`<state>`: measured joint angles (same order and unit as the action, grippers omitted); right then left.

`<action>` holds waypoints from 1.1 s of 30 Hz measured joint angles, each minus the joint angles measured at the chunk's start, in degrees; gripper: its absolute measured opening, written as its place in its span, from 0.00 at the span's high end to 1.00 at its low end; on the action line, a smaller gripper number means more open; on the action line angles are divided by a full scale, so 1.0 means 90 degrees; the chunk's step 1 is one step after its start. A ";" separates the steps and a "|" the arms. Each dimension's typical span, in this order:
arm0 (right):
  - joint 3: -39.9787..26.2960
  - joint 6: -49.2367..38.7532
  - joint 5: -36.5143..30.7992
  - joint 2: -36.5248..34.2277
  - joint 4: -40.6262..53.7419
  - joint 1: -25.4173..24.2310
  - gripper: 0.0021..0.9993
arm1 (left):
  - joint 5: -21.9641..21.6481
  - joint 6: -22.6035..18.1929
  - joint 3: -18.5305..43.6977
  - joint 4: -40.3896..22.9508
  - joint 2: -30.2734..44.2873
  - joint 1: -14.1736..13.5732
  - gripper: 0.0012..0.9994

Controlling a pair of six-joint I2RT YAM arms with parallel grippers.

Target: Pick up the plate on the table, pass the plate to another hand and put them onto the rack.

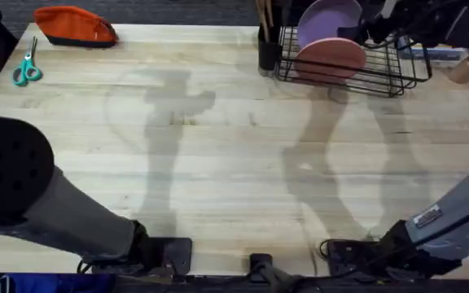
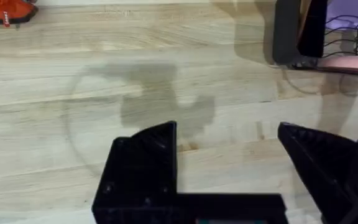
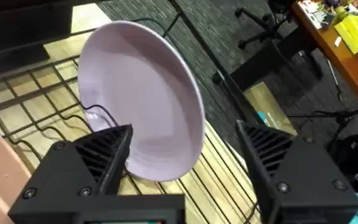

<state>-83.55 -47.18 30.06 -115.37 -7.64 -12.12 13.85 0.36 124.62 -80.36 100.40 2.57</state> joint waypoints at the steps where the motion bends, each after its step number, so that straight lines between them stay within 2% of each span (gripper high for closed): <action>1: 0.0000 0.0000 0.0000 0.0000 -0.0002 0.0000 0.00 | 0.0000 0.0000 0.0000 0.0000 0.0000 0.0000 0.00; 15: -0.0010 0.0520 0.0002 0.0089 -0.0139 -0.0061 0.00 | 0.0000 0.0000 0.0000 0.0000 0.0000 0.0000 0.00; 25: -0.0033 0.1518 0.0000 0.1048 -0.0002 -0.0412 0.00 | -0.0009 0.0000 0.0000 0.0000 0.0000 0.0000 0.00; 27: -0.0036 0.1593 0.0000 0.1263 0.0186 -0.0410 0.00 | -0.0018 0.0000 0.0000 0.0000 0.0000 0.0000 0.00; 29: -0.0041 0.1739 -0.0001 0.2045 0.1191 -0.0406 0.00 | -0.0019 0.0000 0.0000 0.0000 0.0000 0.0000 0.00; 33: -0.0046 0.1953 0.0000 0.2782 0.2336 -0.0406 0.00 | -0.0019 0.0000 0.0000 0.0000 0.0000 0.0000 0.00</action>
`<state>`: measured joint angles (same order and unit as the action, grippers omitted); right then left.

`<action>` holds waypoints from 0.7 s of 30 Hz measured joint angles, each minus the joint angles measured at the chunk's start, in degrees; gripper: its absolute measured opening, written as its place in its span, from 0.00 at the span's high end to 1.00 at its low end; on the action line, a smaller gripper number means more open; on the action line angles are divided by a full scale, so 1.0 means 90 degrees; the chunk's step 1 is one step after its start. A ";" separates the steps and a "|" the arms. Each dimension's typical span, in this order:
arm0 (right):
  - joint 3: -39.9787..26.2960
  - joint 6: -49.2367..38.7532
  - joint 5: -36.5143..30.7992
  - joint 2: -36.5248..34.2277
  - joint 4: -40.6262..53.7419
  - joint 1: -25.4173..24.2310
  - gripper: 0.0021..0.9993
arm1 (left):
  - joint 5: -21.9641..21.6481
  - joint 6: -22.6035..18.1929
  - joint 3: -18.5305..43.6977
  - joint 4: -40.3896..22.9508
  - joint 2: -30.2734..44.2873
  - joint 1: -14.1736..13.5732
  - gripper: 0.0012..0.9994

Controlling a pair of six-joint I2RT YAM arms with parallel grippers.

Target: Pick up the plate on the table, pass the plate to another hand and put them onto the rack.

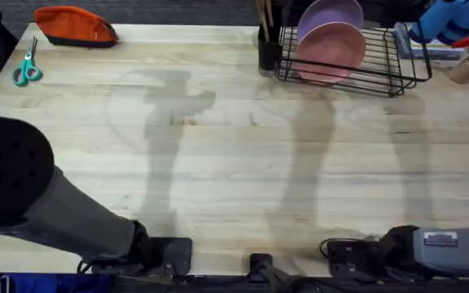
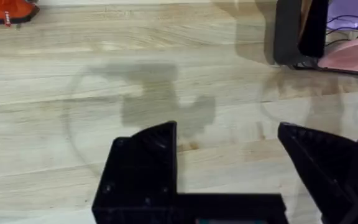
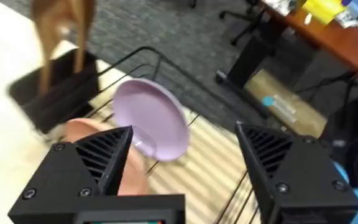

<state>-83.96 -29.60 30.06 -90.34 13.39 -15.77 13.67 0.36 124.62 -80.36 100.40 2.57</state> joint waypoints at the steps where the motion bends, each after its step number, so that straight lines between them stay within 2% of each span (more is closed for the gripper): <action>1: -0.0002 0.0059 0.0000 0.0205 0.0322 0.0000 0.00 | 0.0000 -0.0002 0.0000 0.0000 0.0000 0.0000 0.00; 8: -0.0034 0.0783 0.0002 0.1399 0.2257 0.0000 0.00 | 0.0000 0.0000 0.0000 -0.0002 0.0000 0.0000 0.00; 9: -0.0037 0.0944 0.0005 0.1550 0.2498 0.0000 0.00 | 0.0000 0.0000 0.0000 0.0000 0.0000 0.0000 0.00; 10: -0.0046 0.1400 0.0013 0.1922 0.3240 0.0000 0.00 | 0.0000 -0.0002 0.0000 0.0000 0.0000 0.0000 0.00; 12: -0.0048 0.1704 0.0024 0.2082 0.3643 0.0000 0.00 | 0.0000 0.0000 0.0000 -0.0002 0.0000 0.0000 0.00; 16: -0.0049 0.2290 0.0044 0.2199 0.4229 0.0000 0.00 | 0.0000 -0.0002 0.0000 0.0000 0.0000 -0.0002 0.00; 21: -0.0049 0.2645 0.0046 0.2192 0.4349 0.0000 0.00 | 0.0000 0.0000 0.0000 -0.0001 0.0000 -0.0002 0.00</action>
<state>-84.40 -5.80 30.48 -70.61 52.52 -15.77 13.67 0.36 124.62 -80.37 100.40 2.55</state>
